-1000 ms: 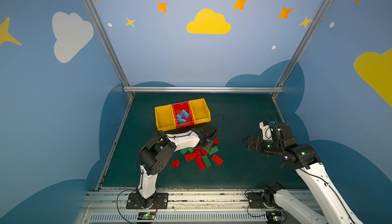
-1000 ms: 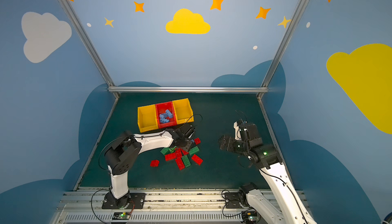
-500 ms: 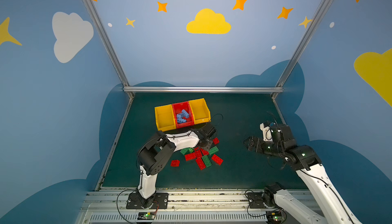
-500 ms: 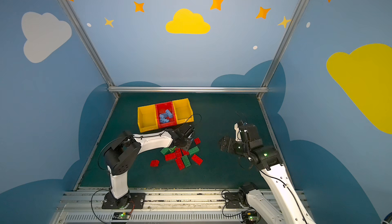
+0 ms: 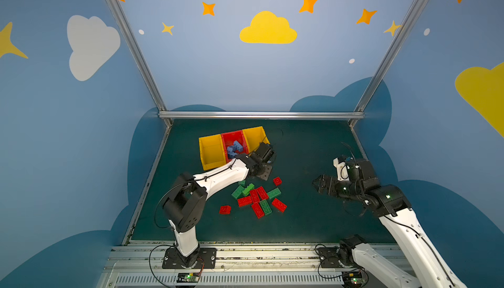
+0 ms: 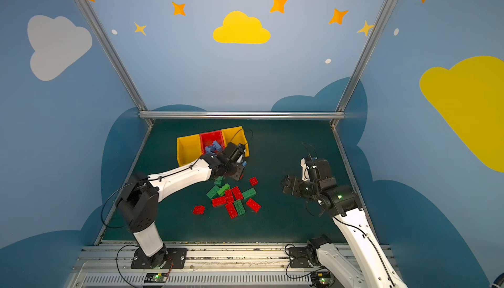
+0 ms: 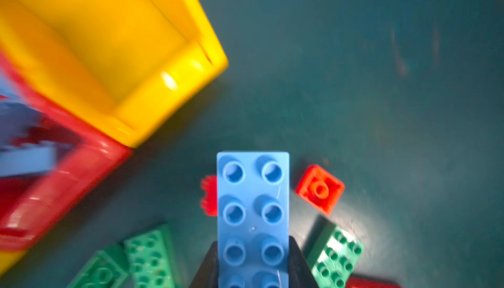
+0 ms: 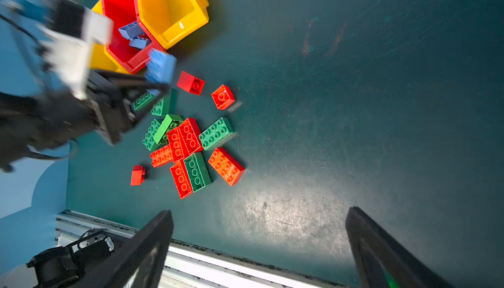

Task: Sort the legos into containers by color
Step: 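Carry the light-blue brick with the left gripper and drop it into the red bin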

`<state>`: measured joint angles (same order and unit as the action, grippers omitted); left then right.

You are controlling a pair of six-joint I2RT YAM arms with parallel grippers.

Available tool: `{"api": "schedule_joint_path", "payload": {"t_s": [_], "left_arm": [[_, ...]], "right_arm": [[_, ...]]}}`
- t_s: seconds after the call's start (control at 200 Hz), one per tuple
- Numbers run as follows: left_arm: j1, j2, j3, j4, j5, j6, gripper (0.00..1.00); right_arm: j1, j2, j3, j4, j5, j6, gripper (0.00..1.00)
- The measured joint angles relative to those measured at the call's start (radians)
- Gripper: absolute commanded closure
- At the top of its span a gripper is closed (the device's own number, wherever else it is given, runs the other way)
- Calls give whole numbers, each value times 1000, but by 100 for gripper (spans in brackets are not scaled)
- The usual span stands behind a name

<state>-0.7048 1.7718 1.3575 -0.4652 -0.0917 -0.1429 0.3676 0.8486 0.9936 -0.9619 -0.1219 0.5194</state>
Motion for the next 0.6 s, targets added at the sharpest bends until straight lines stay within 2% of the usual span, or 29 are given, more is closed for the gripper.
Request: {"api": "schedule_joint_path", "payload": {"t_s": [0.2, 0.34, 0.601], "left_arm": [[171, 5, 79, -20, -20, -48, 78], [279, 67, 172, -46, -31, -76, 78], [363, 231, 317, -100, -18, -94, 74]], "right_arm": [[0, 37, 5, 23, -4, -2, 3], [0, 54, 14, 31, -5, -1, 3], [0, 66, 43, 37, 11, 2, 3]]}}
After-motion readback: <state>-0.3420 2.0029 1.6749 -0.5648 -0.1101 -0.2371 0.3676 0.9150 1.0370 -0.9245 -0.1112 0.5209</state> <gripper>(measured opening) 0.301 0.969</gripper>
